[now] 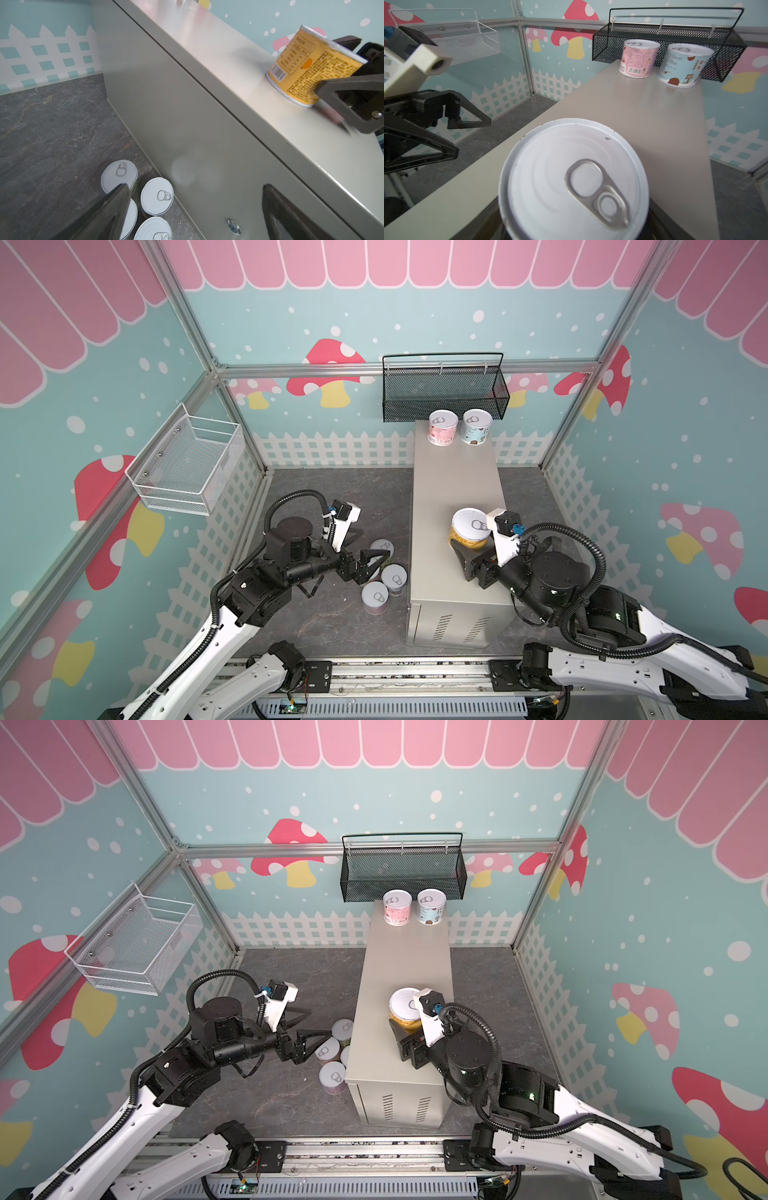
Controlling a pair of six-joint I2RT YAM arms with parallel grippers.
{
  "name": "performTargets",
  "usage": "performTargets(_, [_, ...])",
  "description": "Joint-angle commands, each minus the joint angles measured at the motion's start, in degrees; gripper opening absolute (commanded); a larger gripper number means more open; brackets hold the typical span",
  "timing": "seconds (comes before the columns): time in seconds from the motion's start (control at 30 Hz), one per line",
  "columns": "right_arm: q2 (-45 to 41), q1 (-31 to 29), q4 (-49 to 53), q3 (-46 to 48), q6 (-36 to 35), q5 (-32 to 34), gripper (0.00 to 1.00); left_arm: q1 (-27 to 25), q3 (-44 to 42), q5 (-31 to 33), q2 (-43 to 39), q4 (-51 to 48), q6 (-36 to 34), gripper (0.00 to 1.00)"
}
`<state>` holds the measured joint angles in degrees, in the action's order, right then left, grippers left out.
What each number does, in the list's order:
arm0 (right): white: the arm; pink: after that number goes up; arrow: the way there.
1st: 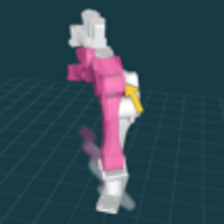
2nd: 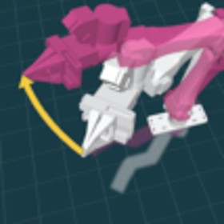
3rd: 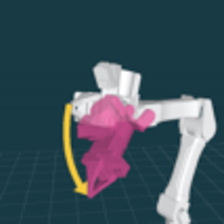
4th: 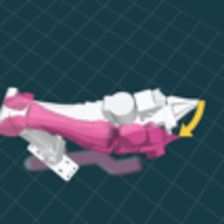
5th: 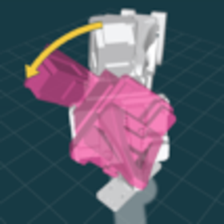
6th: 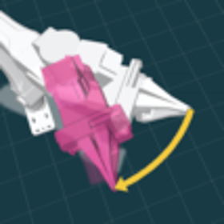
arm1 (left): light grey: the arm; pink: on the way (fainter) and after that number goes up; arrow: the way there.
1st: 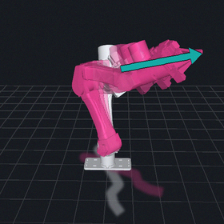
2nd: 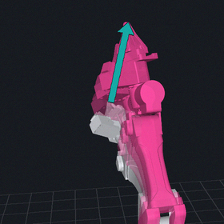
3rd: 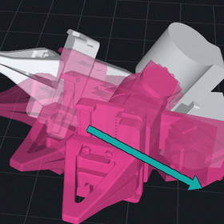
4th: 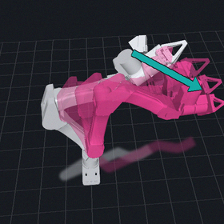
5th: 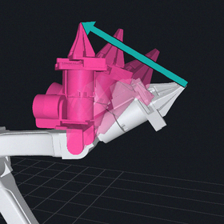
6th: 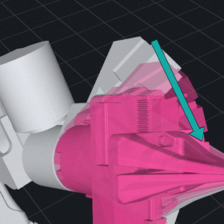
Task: Place and organize the canned foods onto the counter
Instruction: 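Open the left gripper and carry the yellow can onto the cabinet with the right gripper, then move the yellow can with the right gripper toward the pink and blue cans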
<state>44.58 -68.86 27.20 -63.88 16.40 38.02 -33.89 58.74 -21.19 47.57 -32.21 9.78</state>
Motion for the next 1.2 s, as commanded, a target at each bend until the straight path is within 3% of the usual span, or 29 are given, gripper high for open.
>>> performTargets(0.0, [0.75, 1.34, -0.39, -3.75, -0.85, 5.75, 0.78, -0.31, -0.6, 0.2, -0.46, 1.04, -1.43, 1.0])
performTargets(0.17, [3.36, 4.85, -0.31, -9.04, -4.09, 5.1, 0.79, -0.32, -0.78, 0.67, -1.06, 1.18, -1.43, 0.99])
performTargets(0.5, [11.13, 18.43, 0.69, -12.1, -3.3, -9.22, 0.8, -0.3, -1.07, 0.36, -1.91, 1.4, -1.16, 0.99])
performTargets(1.17, [17.49, 41.77, -7.32, -9.42, -6.69, -30.15, 0.79, -0.3, -1.27, -0.08, -1.91, 1.7, -0.94, 0.99])
